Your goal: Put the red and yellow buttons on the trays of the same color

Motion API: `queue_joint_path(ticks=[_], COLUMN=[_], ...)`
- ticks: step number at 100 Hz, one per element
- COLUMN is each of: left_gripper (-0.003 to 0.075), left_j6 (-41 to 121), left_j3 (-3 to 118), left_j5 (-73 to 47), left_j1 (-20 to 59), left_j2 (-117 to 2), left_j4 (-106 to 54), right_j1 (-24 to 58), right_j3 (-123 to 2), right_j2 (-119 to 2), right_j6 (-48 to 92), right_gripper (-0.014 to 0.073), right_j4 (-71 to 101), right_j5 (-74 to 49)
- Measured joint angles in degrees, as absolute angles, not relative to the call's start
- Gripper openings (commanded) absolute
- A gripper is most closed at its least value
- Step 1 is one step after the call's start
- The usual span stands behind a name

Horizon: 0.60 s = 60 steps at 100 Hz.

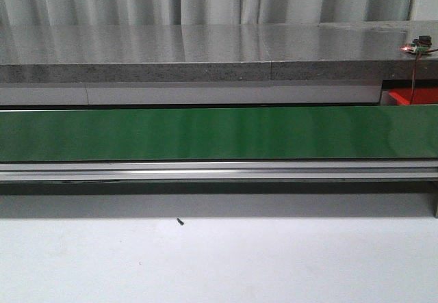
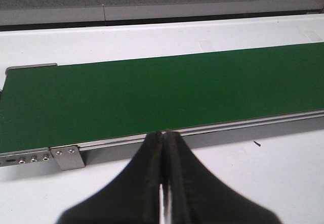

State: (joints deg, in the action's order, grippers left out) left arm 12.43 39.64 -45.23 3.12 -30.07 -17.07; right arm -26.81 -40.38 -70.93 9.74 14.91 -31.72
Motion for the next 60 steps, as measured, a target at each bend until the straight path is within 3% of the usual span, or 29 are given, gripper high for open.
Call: queue_joint_path(ticks=[41,60], left_gripper=[-0.0020,-0.0020], left_j6=[12.4,12.4], left_j3=[39.6,39.6], left_j5=[-45.2,-45.2], left_j1=[3.1,3.1], left_j2=[-30.1,-30.1], left_j4=[-17.1,-17.1], right_j1=[-26.8,-26.8], right_j3=[-38.7,-38.7], right_j2=[-77.4,-78.1], right_j6=[9.4,9.4], right_gripper=[0.0153,0.0318], right_j4=[15.6,15.7], right_j5=[-28.4,-28.2])
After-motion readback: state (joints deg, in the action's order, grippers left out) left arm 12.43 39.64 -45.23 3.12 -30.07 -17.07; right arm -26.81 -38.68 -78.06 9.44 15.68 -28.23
